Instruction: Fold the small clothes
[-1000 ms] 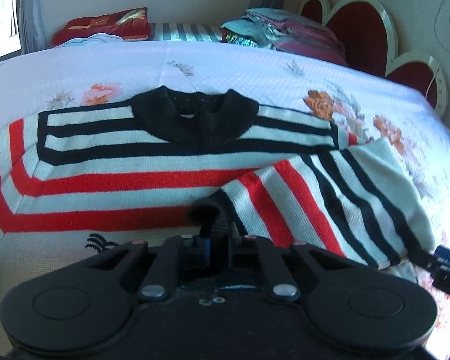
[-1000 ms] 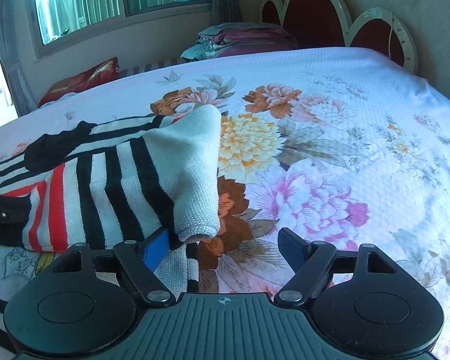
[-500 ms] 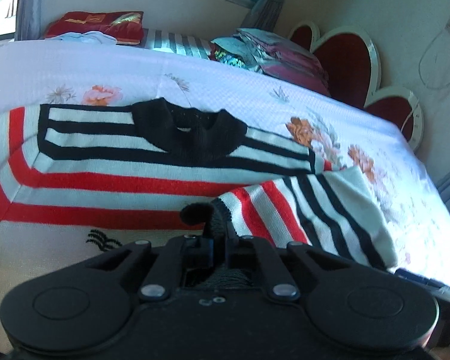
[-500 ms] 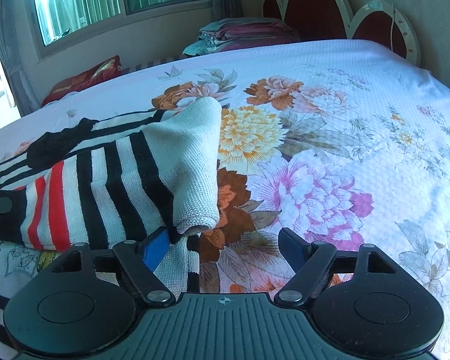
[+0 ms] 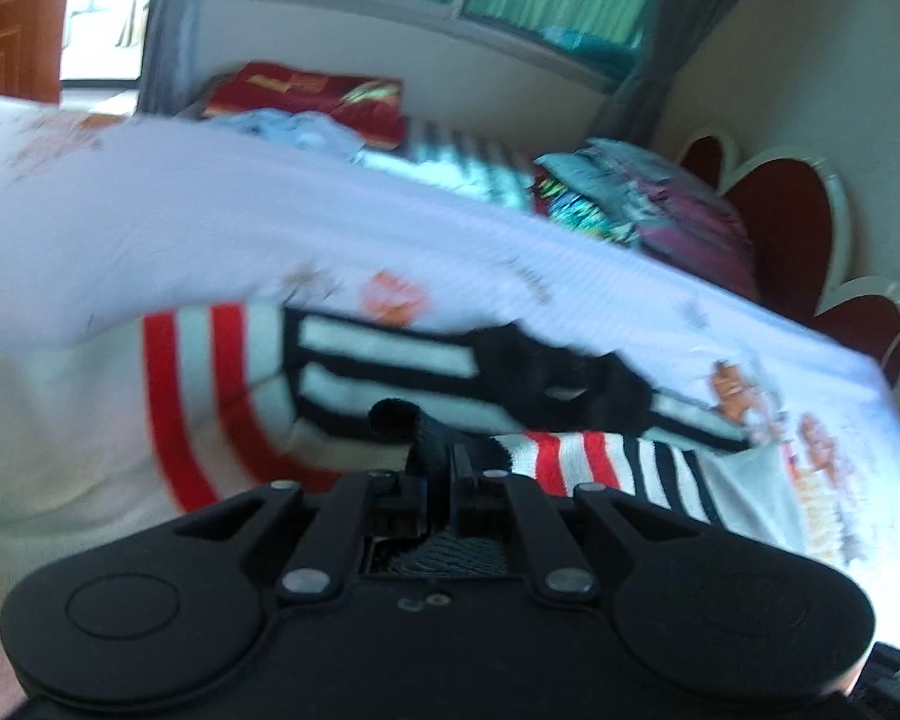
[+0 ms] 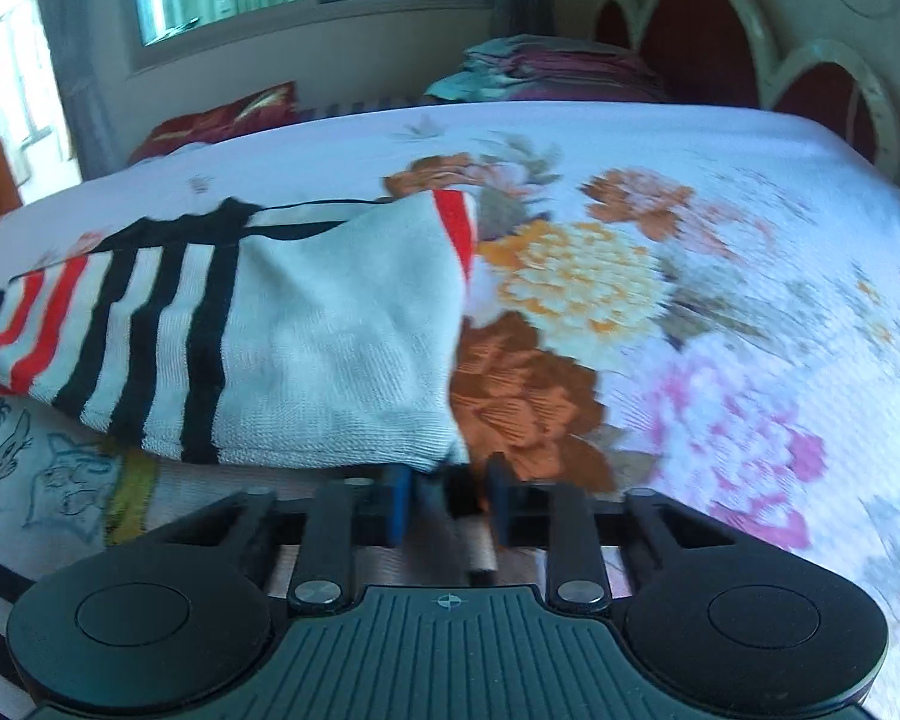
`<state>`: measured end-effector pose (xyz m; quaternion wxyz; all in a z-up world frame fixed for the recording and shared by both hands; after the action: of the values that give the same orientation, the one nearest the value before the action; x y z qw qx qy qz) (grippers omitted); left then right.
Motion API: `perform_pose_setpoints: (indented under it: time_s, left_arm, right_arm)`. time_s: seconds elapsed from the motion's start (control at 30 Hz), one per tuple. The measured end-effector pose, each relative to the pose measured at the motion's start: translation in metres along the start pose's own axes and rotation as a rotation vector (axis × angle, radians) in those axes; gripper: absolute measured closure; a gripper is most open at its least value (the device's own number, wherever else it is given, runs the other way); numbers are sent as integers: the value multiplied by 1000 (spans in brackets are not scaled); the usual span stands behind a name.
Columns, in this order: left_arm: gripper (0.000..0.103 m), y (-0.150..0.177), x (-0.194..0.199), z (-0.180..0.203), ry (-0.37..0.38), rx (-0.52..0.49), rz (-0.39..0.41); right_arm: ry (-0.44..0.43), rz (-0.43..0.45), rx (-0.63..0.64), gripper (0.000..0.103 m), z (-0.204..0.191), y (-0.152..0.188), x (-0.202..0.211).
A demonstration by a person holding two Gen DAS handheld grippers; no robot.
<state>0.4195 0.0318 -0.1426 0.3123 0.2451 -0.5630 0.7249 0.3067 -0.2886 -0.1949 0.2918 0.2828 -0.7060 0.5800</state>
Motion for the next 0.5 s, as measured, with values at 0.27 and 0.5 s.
perform_pose_setpoints:
  time_s: [0.27, 0.5]
  left_arm:
    - [92, 30, -24, 3, -73, -130, -75]
    - [55, 17, 17, -6, -166, -115, 64]
  right_arm:
    - [-13, -30, -120, 84, 20, 2, 3]
    - [-21, 54, -81, 30, 26, -10, 43]
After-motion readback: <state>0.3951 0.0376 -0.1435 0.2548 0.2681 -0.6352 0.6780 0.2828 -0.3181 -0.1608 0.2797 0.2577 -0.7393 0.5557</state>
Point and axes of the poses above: each gripper's, at about its wrist camera, not at the fingertips, and x roughly against the way its jaws point, z to its right, y to its underside, the point moved 2 cm from there along -x, roughly the way its jaws point, and after that the axes turned 3 degrees about -y, right-handed, at the moved point
